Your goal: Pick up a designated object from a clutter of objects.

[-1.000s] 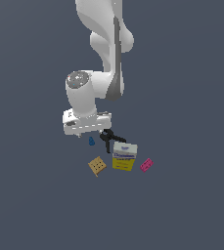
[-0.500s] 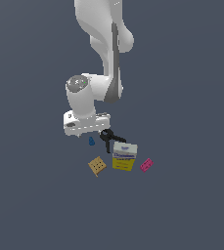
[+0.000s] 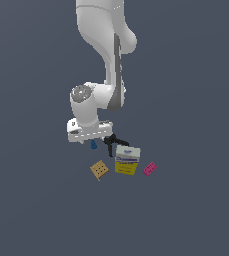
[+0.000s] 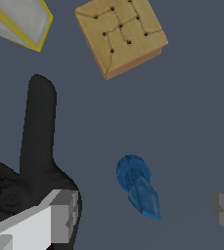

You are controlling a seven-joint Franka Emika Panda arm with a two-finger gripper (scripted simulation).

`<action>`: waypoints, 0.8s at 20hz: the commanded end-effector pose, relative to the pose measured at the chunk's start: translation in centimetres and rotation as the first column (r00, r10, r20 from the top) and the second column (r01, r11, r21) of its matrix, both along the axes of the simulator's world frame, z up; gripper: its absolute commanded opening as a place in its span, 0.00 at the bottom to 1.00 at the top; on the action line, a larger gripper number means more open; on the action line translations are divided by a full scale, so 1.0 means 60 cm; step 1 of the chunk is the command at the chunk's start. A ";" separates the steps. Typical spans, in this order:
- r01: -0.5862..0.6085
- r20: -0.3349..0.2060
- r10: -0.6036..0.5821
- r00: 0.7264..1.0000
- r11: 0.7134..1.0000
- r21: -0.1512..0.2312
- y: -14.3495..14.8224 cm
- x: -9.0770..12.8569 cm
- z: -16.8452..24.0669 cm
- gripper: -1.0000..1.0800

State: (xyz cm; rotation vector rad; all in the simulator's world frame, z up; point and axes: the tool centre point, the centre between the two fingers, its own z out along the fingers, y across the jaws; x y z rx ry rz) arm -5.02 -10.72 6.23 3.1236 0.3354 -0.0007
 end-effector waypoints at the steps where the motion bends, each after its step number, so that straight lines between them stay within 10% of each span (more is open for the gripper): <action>1: 0.000 0.000 0.000 1.000 1.000 0.000 0.000 0.000 -0.018 0.96; 7: -0.001 0.000 0.001 1.000 1.000 0.000 0.000 0.000 -0.034 0.96; 8: -0.001 0.000 0.001 1.000 1.000 0.000 0.000 0.000 -0.034 0.00; 16: -0.001 0.000 0.001 1.000 1.000 0.000 0.000 0.000 -0.034 0.00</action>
